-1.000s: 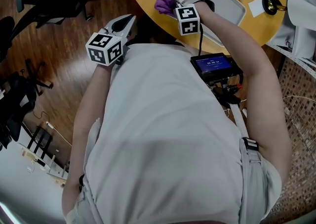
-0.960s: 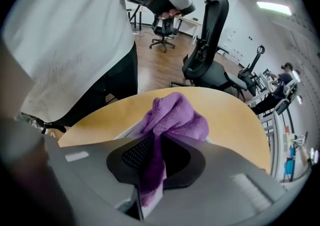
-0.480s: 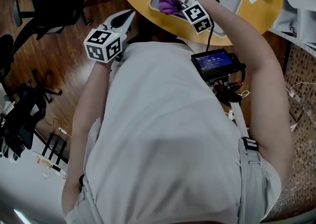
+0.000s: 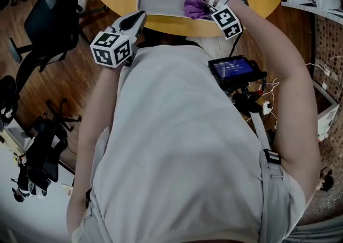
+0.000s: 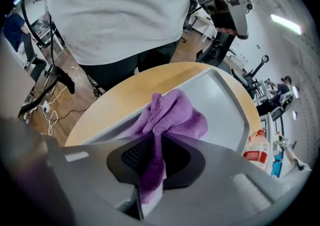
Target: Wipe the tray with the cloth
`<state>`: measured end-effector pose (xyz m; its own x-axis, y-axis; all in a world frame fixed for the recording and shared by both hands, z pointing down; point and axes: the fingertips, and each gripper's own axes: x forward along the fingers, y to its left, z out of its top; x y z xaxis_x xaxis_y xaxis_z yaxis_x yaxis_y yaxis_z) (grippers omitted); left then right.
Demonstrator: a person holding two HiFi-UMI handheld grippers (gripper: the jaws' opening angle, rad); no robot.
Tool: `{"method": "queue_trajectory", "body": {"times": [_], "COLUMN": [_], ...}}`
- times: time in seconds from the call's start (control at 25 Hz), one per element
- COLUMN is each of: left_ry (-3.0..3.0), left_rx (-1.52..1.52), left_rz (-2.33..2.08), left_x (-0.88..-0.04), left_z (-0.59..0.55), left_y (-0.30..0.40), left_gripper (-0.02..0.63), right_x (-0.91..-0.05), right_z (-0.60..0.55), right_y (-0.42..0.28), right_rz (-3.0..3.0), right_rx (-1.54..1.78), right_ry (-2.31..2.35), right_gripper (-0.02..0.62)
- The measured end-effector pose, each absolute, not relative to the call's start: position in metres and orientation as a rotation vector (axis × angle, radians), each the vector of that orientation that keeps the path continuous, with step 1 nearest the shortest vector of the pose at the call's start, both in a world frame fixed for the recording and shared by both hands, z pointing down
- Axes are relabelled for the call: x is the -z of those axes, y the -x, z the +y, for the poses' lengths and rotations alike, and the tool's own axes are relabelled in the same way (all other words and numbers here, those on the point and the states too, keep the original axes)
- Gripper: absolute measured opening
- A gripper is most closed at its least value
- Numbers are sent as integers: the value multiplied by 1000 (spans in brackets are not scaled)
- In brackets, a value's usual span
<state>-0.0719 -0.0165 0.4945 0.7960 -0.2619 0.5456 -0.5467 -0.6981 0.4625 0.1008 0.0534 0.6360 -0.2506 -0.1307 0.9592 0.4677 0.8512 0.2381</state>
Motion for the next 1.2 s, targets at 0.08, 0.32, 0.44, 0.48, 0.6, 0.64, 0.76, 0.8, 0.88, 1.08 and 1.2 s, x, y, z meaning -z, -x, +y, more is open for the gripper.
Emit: {"method": "queue_trajectory", "body": {"times": [0.08, 0.32, 0.44, 0.48, 0.6, 0.64, 0.76, 0.8, 0.88, 1.08, 1.2], "left_ry": [-2348, -2360, -2358, -2355, -2356, -2360, -2369, -2371, -2375, -2367, -2344], "left_rx": [-597, -611, -609, -611, -627, -632, -644, -645, -642, -632, -624], "left_rz": [-571, -532, -552, -560, -573, -572, -568, -569, -575, -610, -637], "left_x": [-501, -504, -502, -502, -502, -501, -498, -498, -494, -498, -499], "left_z": [-18, -21, -21, -21, -18, -17, -16, -16, -15, -19, -14], "left_y": [65, 55, 60, 64, 68, 68, 66, 65, 64, 76, 77], "left_gripper": [0, 0, 0, 0, 0, 0, 0, 0, 0, 0, 0], "right_x": [-641, -647, -647, -647, -646, -645, -643, -642, -639, -643, -639], "right_z": [61, 89, 97, 97, 85, 75, 34, 25, 18, 17, 9], "right_y": [-114, -145, -152, -152, -154, -157, -177, -183, -189, -179, -162], "right_rz": [-1735, -1706, -1727, -1739, -1744, -1729, -1655, -1639, -1635, -1646, -1689], "right_rx": [550, 521, 507, 500, 480, 482, 485, 478, 464, 495, 501], "right_ry": [250, 276, 249, 238, 188, 154, 39, 16, 16, 57, 73], "right_gripper": [48, 48, 48, 48, 51, 51, 49, 49, 49, 49, 49]}}
